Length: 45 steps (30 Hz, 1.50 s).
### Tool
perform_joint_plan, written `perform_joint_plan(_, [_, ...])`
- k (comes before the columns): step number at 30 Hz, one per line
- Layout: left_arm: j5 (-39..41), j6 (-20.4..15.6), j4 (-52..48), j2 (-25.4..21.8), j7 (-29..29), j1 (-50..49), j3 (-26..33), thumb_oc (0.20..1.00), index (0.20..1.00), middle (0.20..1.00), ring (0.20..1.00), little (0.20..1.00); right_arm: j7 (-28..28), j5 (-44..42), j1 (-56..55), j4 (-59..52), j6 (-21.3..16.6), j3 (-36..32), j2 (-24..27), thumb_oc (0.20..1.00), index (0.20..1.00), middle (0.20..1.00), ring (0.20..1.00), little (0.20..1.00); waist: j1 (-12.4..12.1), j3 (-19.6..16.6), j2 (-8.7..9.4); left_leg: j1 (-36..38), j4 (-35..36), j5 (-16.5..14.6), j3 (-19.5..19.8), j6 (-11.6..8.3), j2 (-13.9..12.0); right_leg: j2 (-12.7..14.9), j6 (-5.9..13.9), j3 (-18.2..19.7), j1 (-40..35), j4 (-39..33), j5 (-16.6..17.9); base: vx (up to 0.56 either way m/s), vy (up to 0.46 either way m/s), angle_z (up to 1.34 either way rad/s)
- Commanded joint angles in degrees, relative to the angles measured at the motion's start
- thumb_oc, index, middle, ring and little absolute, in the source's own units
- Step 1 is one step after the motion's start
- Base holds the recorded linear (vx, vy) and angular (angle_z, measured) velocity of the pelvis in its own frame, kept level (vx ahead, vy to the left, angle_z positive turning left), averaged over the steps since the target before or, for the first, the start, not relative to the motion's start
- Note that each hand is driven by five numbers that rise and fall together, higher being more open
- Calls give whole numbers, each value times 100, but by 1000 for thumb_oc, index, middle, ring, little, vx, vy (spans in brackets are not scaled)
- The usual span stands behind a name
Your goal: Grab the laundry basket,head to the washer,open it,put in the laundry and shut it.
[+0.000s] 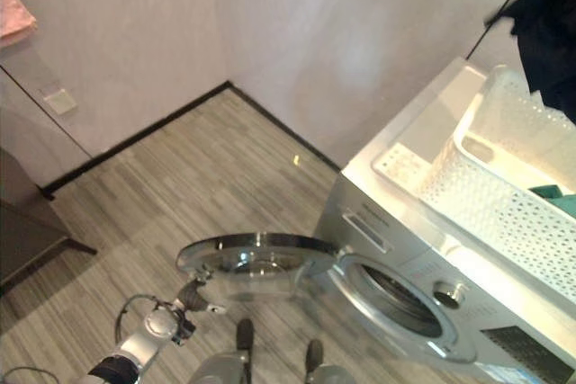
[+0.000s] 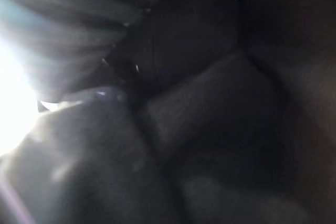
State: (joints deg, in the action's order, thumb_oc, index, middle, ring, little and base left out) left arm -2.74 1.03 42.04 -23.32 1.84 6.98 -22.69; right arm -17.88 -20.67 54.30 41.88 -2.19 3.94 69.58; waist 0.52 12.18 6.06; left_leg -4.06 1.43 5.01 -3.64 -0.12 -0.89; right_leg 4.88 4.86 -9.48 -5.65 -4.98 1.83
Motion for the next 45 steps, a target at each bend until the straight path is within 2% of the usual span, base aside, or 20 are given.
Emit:
perform_joint_plan(1, [-76, -231, 194, 71, 194, 11, -261, 1000, 1000, 1000, 1000, 1000, -475, 54, 227, -353, -322, -59, 237, 200, 200, 200, 200, 200, -224, -485, -53, 374, -338, -909, 42, -319, -597, 121, 164, -18, 506, 522, -341, 0, 0, 0])
perform_joint_plan(13, [-153, -256, 123, 106, 409, -20, -117, 1000, 1000, 1000, 1000, 1000, -965, 420, -433, -1303, -435, -808, 136, 200, 200, 200, 200, 200, -136, -477, -97, 281, -663, -1019, 82, -358, -628, 48, 103, 103, 449, 326, -259, -21, -5, 0])
perform_joint_plan(19, [-274, -292, -109, 57, 528, 46, 123, 1000, 1000, 1000, 1000, 1000, -1163, 668, -1469, -2385, -584, -1861, 269, 200, 200, 200, 200, 200, 51, -405, -84, 98, -880, -970, -56, -493, -787, 12, 98, 96, 451, 229, -164, -76, 15, -2])
perform_joint_plan(20, [-283, -301, -172, 31, 546, 82, 150, 1000, 1000, 1000, 1000, 1000, -1179, 723, -1744, -2629, -609, -2109, 239, 200, 200, 200, 200, 200, 71, -361, -47, -11, -984, -936, -11, -533, -806, 35, 97, 107, 491, 241, -137, -199, 57, 3])
perform_joint_plan(21, [-331, -346, -244, -51, 600, 155, 188, 1000, 1000, 1000, 1000, 1000, -1149, 903, -2134, -3173, -679, -2448, 111, 200, 200, 200, 200, 200, 63, -234, 29, -190, -1378, -1091, 421, -584, -658, 70, 97, 250, 637, 301, -28, -175, 63, 2])
perform_joint_plan(22, [-333, -346, -243, -67, 599, 164, 177, 1000, 1000, 1000, 1000, 1000, -1146, 911, -2200, -3209, -667, -2519, 90, 200, 200, 200, 200, 200, 60, -249, 37, -212, -1409, -1134, 439, -580, -659, 67, 108, 248, 636, 294, -47, -242, 171, -5])
perform_joint_plan(23, [-380, -383, -307, -107, 607, 180, 152, 1000, 1000, 1000, 1000, 1000, -1107, 1093, -2414, -3559, -699, -2643, -68, 200, 200, 200, 200, 200, 162, -198, 62, -87, -1950, -1479, 785, -581, -589, 151, 134, 424, 846, 378, 46, -160, 233, -29])
perform_joint_plan(25, [-409, -420, -342, -120, 593, 121, 124, 1000, 1000, 1000, 1000, 1000, -1084, 1205, -2417, -3663, -671, -2566, -176, 200, 200, 200, 200, 200, 188, -202, -24, 101, -2096, -1635, 889, -567, -675, 111, 188, 509, 945, 460, 66, -110, 233, -58])
perform_joint_plan(26, [-447, -419, -334, -91, 599, 109, 140, 1000, 1000, 1000, 1000, 1000, -1050, 1303, -2489, -3795, -633, -2605, -238, 200, 200, 200, 200, 200, 306, -233, -108, 301, -1952, -1672, 932, -512, -691, 106, 256, 615, 1045, 493, 154, -74, 230, -72])
perform_joint_plan(28, [-505, -430, -287, -43, 601, 111, 195, 1000, 1000, 1000, 1000, 1000, -1018, 1445, -2778, -4066, -526, -2899, -449, 200, 200, 200, 200, 200, 520, -273, -220, 602, -1615, -1995, 665, -385, -604, 167, 380, 943, 1269, 572, 327, -187, 480, -71])
perform_joint_plan(29, [-522, -449, -287, -50, 593, 65, 198, 1000, 1000, 1000, 1000, 1000, -1073, 1677, -2972, -4298, -467, -3005, -683, 200, 200, 200, 200, 200, 582, -275, -276, 778, -1315, -2061, 491, -197, -335, 302, 551, 1207, 1540, 732, 483, -158, 486, -64])
perform_joint_plan(32, [-637, -442, -254, -86, 580, -72, 257, 1000, 1000, 1000, 1000, 1000, -1064, 1908, -3115, -4540, -348, -3144, -935, 200, 200, 200, 200, 200, 615, -167, -237, 852, -1229, -2131, 129, 37, -49, 412, 743, 1470, 1825, 881, 662, -179, 314, -89])
perform_joint_plan(33, [-639, -444, -252, -94, 580, -70, 260, 1000, 1000, 1000, 1000, 1000, -1064, 1912, -3116, -4547, -343, -3148, -948, 200, 200, 200, 200, 200, 593, -176, -231, 862, -1222, -2149, 113, 50, -40, 414, 756, 1495, 1828, 875, 647, -197, 202, -97])
perform_joint_plan(34, [-631, -431, -263, -108, 585, -172, 312, 1000, 1000, 1000, 1000, 1000, -1049, 1960, -3133, -4590, -306, -3113, -1010, 200, 200, 200, 200, 200, 573, -108, -242, 871, -1246, -2145, 1, 104, 7, 465, 763, 1442, 1913, 924, 715, -181, 139, -96])
perform_joint_plan(35, [-616, -417, -259, -145, 575, -306, 457, 1000, 1000, 1000, 1000, 1000, -982, 2047, -3249, -4656, -253, -3146, -1094, 200, 200, 200, 200, 200, 530, -33, -351, 882, -1215, -2146, -181, 181, -13, 582, 682, 1138, 1919, 949, 567, -212, 120, -92])
perform_joint_plan(36, [-617, -416, -264, -147, 573, -310, 461, 1000, 1000, 1000, 1000, 1000, -980, 2051, -3254, -4668, -247, -3150, -1101, 200, 200, 200, 200, 200, 529, -27, -331, 877, -1210, -2115, -189, 176, -1, 592, 671, 1146, 1927, 944, 594, -206, 92, -105])
perform_joint_plan(37, [-595, -404, -276, -163, 567, -386, 521, 1000, 1000, 1000, 1000, 1000, -971, 2122, -3301, -4700, -214, -3147, -1140, 200, 200, 200, 200, 200, 502, -9, -389, 858, -1187, -2065, -255, 206, 0, 678, 600, 989, 1887, 997, 523, -154, 43, -83])
perform_joint_plan(40, [-477, -367, -236, -106, 530, -583, 710, 1000, 1000, 1000, 1000, 1000, -776, 2173, -3658, -4911, -142, -3294, -1476, 200, 200, 200, 200, 200, 475, -86, -536, 744, -1080, -1928, -339, 328, 20, 839, 461, 901, 1676, 1441, 322, -207, 35, -60])
perform_joint_plan(43, [-429, -372, -273, -97, 515, -682, 772, 1000, 1000, 1000, 1000, 1000, -692, 2170, -3834, -5068, -190, -3300, -1724, 200, 200, 200, 200, 200, 392, -195, -533, 640, -1024, -1789, -422, 341, 33, 933, 440, 876, 1562, 1610, 300, -130, -30, -45])
perform_joint_plan(45, [-387, -392, -388, -84, 531, -658, 906, 1000, 1000, 1000, 1000, 1000, -423, 2292, -4243, -5334, -207, -3153, -2230, 200, 200, 200, 200, 200, 270, -333, -508, 484, -949, -1616, -498, 329, 31, 925, 438, 831, 1311, 1831, 135, -106, -85, -20])
